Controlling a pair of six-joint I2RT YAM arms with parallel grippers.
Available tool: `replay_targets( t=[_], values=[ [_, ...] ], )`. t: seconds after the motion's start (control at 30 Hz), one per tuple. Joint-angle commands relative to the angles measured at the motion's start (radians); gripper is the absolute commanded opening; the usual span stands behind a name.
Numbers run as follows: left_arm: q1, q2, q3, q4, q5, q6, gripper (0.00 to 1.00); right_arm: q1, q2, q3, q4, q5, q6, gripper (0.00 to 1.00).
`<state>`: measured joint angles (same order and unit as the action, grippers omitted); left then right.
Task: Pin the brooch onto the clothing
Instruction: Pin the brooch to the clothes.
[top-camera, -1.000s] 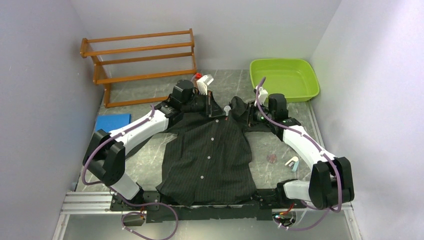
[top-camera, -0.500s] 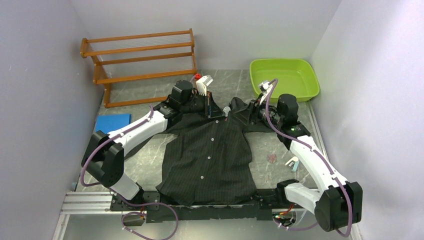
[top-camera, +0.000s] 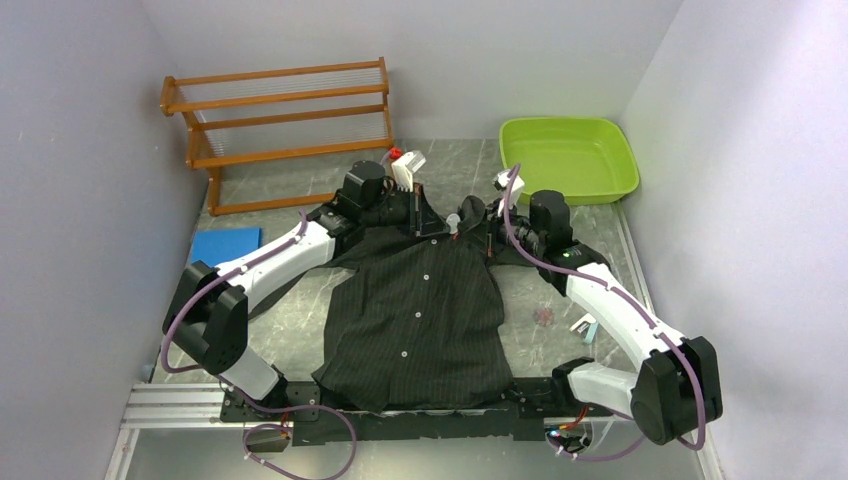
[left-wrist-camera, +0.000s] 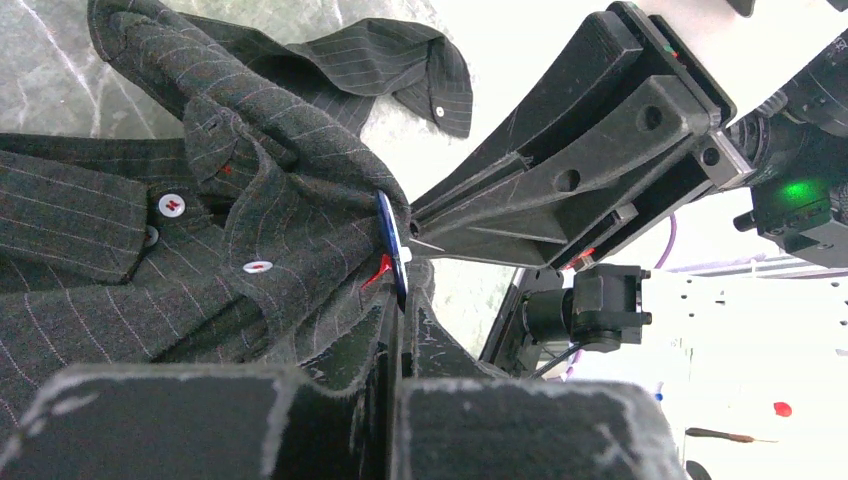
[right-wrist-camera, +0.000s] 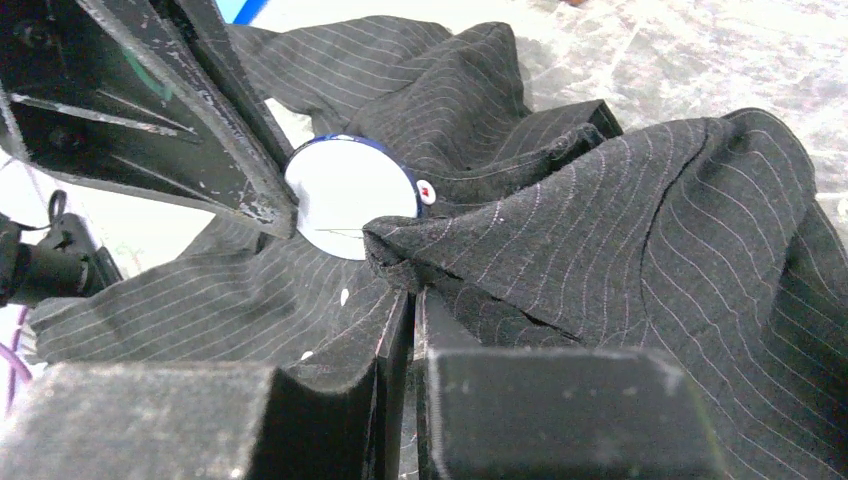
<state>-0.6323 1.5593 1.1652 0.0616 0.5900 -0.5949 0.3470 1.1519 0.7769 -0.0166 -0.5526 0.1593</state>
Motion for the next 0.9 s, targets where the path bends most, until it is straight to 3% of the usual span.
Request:
replay_targets(
  t=[0.0, 0.13, 0.3, 0.43, 0.6, 0.87],
  values=[
    [0.002, -0.061, 0.009, 0.043, 0.037, 0.005, 0.03, 0.013, -0.002, 0.022, -0.042, 0.094, -0.048, 0.09],
    [0.003, -0.059, 0.009, 0.040, 0.039, 0.007, 0.03, 0.024, -0.024, 0.025, -0.055, 0.113, -0.064, 0.11],
    [0.003, -0.057, 0.003, 0.030, 0.034, 0.018, 0.03, 0.013, -0.111, 0.001, 0.009, 0.053, -0.042, 0.61],
    [0.005, -0.059, 0.001, 0.023, 0.033, 0.027, 0.03, -0.034, -0.154, -0.011, 0.120, -0.099, 0.027, 0.76],
    [0.006, -0.064, -0.008, 0.030, 0.043, 0.039, 0.03, -0.080, -0.127, 0.005, 0.231, -0.237, 0.141, 0.76],
    [0.006, -0.074, -0.038, 0.118, 0.135, 0.040, 0.03, -0.125, -0.033, 0.016, 0.417, -0.373, 0.251, 0.55]
  ],
)
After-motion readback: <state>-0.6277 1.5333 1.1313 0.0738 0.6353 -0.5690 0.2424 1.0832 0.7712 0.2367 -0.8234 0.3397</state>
